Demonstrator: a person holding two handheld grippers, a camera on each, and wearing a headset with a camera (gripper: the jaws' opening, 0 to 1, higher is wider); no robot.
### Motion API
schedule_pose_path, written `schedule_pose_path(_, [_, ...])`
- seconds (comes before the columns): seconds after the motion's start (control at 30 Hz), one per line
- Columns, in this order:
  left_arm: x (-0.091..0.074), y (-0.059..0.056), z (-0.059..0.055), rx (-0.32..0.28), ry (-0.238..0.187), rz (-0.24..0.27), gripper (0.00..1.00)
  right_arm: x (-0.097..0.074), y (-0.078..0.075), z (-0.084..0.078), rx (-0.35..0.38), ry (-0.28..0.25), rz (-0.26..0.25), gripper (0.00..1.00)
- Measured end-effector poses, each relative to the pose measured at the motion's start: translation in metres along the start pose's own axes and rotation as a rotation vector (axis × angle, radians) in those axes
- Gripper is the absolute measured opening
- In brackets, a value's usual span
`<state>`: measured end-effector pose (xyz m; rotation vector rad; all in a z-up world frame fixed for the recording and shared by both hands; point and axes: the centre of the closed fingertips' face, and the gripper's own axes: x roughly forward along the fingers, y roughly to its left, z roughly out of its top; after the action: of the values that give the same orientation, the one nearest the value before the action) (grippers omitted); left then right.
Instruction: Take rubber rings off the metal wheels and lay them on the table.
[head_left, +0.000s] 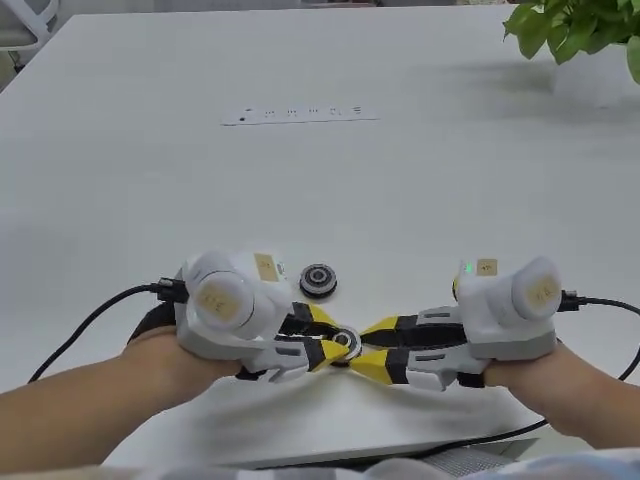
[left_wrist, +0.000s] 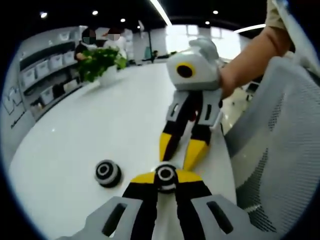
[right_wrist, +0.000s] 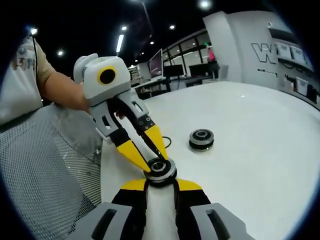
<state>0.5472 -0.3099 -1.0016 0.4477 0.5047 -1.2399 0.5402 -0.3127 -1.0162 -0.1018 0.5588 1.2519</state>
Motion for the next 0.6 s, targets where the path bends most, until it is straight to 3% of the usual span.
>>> schedule_pose_path(0.33, [0.0001,0.0003,0.0002,-0.011,-0.015,0.001,0.14,-0.0023,-0.0033,-0.0018,-0.029,0.024,0.039,0.11])
schedule_pose_path(0.5, [0.0001,-0.0001,0.0004,-0.010,-0.017,0.006,0.13,-0.0015,-0.0026,-0.0021,-0.025,0.024,0.028,0.10])
schedule_pose_path(0.6, [0.0000,-0.0001,0.0001,-0.011,-0.018,0.014,0.13,-0.0023,-0.0039,-0.0032,-0.011,0.027,-0.003,0.08])
